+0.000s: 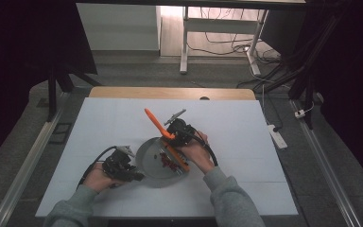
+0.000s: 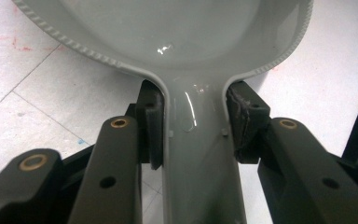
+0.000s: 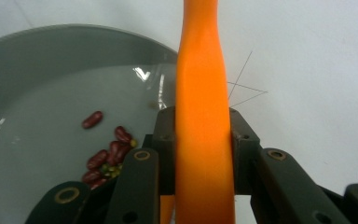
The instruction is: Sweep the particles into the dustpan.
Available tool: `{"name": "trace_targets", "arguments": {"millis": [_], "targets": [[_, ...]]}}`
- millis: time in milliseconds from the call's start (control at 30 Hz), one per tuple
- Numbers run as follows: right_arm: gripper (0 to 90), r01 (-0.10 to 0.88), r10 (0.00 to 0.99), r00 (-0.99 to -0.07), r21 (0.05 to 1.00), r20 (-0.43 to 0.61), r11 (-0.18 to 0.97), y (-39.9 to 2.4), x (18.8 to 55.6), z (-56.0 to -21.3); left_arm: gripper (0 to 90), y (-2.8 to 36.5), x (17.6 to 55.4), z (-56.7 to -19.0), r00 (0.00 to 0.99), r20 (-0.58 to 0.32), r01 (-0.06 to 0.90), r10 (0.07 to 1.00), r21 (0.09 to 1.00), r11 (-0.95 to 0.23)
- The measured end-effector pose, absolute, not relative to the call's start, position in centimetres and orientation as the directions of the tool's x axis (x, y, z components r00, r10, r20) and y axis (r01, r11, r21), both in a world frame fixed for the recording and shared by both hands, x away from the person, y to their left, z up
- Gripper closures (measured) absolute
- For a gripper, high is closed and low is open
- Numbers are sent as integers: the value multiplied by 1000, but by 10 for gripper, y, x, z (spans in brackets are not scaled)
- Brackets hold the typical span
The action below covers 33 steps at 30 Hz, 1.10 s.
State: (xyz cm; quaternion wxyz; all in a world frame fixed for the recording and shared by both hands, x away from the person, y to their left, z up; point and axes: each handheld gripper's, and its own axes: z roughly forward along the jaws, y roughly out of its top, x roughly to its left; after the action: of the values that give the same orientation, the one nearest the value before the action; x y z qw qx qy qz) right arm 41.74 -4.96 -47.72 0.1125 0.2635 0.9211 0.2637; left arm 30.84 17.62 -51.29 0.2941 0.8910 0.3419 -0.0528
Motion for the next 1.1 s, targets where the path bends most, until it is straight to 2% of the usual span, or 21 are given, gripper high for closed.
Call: {"name": "trace_targets", "arguments": {"millis": [133,167,300,567,767,1100], "targets": [[705,421,515,-857,577,1,700,-46,410,-473,615,176,309,-513,761,-293,640,579,487,-594],[704,401,479,-877,584,24,706,-41,405,-470,615,176,309,-513,762,-293,639,578,488,-595],[704,357,451,-893,608,-2,709,-37,398,-463,615,176,308,-513,761,-293,640,579,487,-595],[704,374,519,-853,627,-57,684,-59,405,-450,615,177,309,-514,764,-293,636,575,489,-597],[704,435,588,-807,622,-51,651,-86,413,-454,615,177,308,-513,764,-293,636,575,489,-597],[704,483,637,-770,616,-41,623,-119,415,-460,615,178,307,-513,764,-296,637,574,493,-593]]}}
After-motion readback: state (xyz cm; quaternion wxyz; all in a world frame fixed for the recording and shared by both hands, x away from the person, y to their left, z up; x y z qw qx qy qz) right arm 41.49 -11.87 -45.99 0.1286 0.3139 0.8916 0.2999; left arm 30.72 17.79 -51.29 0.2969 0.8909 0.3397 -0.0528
